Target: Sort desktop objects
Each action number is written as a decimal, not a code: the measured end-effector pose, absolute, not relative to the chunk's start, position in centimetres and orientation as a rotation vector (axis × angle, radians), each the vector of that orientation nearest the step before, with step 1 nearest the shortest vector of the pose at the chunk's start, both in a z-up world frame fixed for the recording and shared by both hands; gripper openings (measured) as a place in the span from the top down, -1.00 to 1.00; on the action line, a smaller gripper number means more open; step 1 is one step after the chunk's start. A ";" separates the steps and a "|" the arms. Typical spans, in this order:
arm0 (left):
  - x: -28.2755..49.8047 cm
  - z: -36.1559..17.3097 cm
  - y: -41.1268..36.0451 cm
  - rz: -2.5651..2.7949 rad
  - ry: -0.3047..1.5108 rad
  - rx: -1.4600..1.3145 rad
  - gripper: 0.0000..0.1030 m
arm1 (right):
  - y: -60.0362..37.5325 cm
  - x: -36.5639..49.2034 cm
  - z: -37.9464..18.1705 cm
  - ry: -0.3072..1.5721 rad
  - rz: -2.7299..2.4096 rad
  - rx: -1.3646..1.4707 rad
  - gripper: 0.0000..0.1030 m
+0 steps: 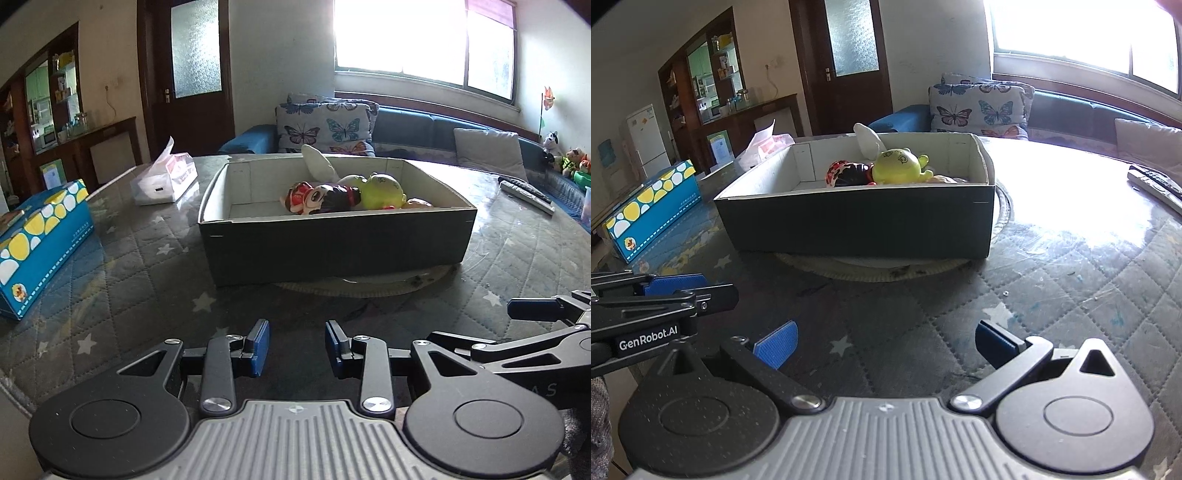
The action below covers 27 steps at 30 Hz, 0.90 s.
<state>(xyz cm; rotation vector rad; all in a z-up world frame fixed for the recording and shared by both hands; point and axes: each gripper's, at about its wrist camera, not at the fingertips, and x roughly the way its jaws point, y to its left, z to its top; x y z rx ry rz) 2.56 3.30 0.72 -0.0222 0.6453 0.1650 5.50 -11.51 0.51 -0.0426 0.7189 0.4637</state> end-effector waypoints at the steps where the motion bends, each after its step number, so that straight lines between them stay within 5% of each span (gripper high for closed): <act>1: 2.5 0.7 3.3 0.170 0.643 -0.019 0.30 | -11.5 5.5 0.5 0.719 0.463 -0.042 -1.00; 27: 2.4 0.1 3.5 0.210 0.625 -0.003 0.30 | -10.9 5.8 0.0 0.749 0.472 -0.021 -1.00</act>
